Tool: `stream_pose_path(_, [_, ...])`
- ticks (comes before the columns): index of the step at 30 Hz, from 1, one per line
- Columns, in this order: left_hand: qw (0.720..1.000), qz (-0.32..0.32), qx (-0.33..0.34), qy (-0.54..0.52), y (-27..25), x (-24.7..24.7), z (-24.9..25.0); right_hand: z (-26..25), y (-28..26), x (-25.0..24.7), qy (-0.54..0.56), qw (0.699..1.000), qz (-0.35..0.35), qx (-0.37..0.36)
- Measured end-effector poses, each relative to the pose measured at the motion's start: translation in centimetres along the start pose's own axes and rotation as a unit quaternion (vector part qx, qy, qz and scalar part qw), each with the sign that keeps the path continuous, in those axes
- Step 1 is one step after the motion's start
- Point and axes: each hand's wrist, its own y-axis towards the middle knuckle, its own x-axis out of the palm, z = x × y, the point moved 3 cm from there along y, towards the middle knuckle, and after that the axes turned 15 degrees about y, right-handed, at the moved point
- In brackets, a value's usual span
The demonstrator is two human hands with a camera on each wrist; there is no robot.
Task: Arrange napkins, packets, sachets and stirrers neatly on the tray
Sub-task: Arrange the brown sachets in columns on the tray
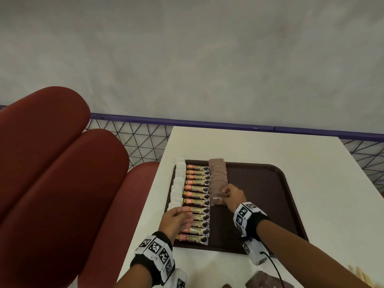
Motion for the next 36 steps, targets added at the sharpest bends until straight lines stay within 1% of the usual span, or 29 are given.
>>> stream_pose_path(4, [1.000, -0.003, 0.001, -0.003, -0.3, -0.5, 0.0, -0.2, 0.3, 0.4, -0.060, 0.998, 0.025, -0.016])
stream_pose_path(9, [0.999, -0.025, 0.013, 0.037, -1.2, -0.4, 0.1, 0.1, 0.2, 0.6, -0.037, 0.999, 0.036, -0.005])
stream_pose_path(13, [0.991, -0.089, 0.014, 0.101, -2.9, 0.6, 0.3, 0.1, -0.8, -0.5, -0.011, 0.998, 0.051, -0.025])
stream_pose_path(15, [0.979, -0.136, 0.015, 0.154, -4.0, 1.4, 0.0, 0.3, -2.0, -1.4, 0.001, 0.997, 0.059, -0.043])
stream_pose_path(17, [0.960, -0.184, 0.024, 0.210, -5.2, 2.2, -0.7, 0.6, -3.7, -2.5, -0.003, 0.997, 0.051, -0.065])
stream_pose_path(20, [0.919, -0.235, 0.044, 0.314, -6.9, 3.2, -2.9, 2.0, -7.2, -4.4, -0.042, 0.996, -0.005, -0.076])
stream_pose_path(23, [0.870, -0.238, 0.085, 0.424, -8.3, 4.3, -4.9, 4.2, -10.7, -6.8, -0.085, 0.991, -0.056, -0.089])
stream_pose_path(26, [0.813, -0.234, 0.121, 0.520, -9.4, 5.4, -6.4, 6.0, -14.3, -9.5, -0.121, 0.985, -0.108, -0.053])
stream_pose_path(28, [0.772, -0.238, 0.137, 0.573, -10.2, 6.0, -7.4, 6.9, -16.9, -10.6, -0.167, 0.975, -0.146, -0.033])
stream_pose_path(30, [0.728, -0.246, 0.147, 0.623, -11.2, 6.6, -8.5, 8.6, -19.5, -10.6, -0.240, 0.951, -0.189, -0.044])
stream_pose_path(33, [0.647, -0.218, 0.187, 0.707, -12.5, 7.6, -10.0, 11.4, -22.7, -9.3, -0.377, 0.892, -0.248, -0.035])
stream_pose_path(35, [0.596, -0.187, 0.225, 0.748, -13.3, 8.3, -11.0, 12.8, -24.3, -8.2, -0.414, 0.869, -0.267, -0.039])
stream_pose_path(36, [0.578, -0.173, 0.242, 0.760, -13.7, 8.6, -11.4, 13.3, -24.8, -7.5, -0.427, 0.865, -0.258, -0.051])
